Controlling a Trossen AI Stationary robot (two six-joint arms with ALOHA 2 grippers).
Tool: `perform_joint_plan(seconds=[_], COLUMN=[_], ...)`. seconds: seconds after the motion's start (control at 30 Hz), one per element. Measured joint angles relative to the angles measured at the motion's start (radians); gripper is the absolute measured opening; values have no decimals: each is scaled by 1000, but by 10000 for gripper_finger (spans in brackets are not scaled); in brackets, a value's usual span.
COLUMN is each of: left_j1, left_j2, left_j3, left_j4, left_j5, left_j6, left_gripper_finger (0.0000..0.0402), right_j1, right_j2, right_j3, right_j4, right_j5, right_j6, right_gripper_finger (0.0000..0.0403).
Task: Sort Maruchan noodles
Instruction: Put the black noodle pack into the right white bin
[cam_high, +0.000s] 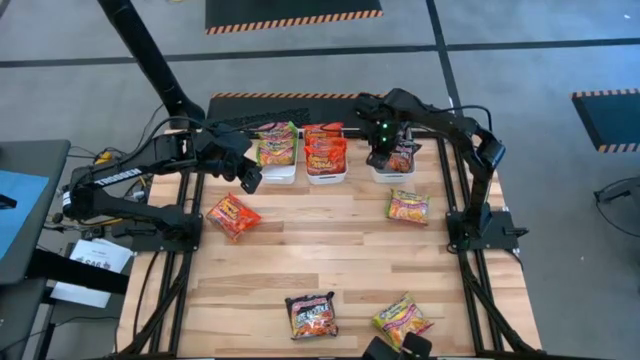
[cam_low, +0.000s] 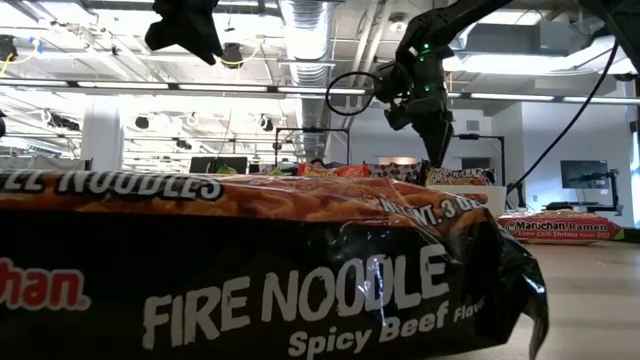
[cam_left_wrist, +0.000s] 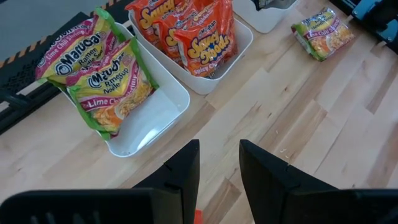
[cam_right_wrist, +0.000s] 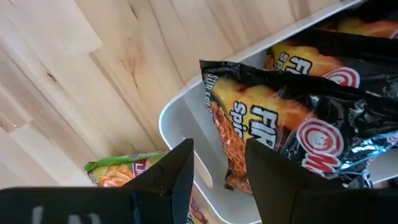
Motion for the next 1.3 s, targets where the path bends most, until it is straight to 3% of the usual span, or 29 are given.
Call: perform_joint_plan(seconds=[0.67,1.03,1.3], left_j1=[0,0,0], left_j2=[0,0,0], left_j3=[0,0,0], left_j4=[0,0,0], left_j5=[-50,-51,-52], left_j6=[-29,-41,-56], left_gripper_finger=[98,98,98], right_j1=[0,2,0], right_j2=[0,0,0], right_j3=[0,0,-48], right_j4=[55,87,116], right_j5=[0,-26,-26], right_j6=[-8,3,-4], right_gripper_finger=[166,77,66])
